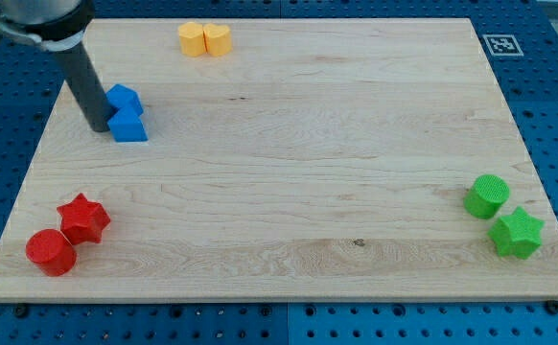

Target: Push the blue cube left to the yellow blocks

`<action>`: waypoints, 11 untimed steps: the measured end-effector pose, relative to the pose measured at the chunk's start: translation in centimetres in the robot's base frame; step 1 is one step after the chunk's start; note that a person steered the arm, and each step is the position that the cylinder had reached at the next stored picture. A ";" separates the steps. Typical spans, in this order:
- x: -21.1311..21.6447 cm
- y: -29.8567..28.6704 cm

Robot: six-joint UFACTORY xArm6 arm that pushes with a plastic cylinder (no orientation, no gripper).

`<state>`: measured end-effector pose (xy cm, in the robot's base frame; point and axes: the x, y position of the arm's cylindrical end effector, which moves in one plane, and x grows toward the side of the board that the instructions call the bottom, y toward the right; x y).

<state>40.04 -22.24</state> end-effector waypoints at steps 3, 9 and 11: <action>-5.5 2.6; -7.1 9.7; -7.4 9.5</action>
<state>32.62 -12.72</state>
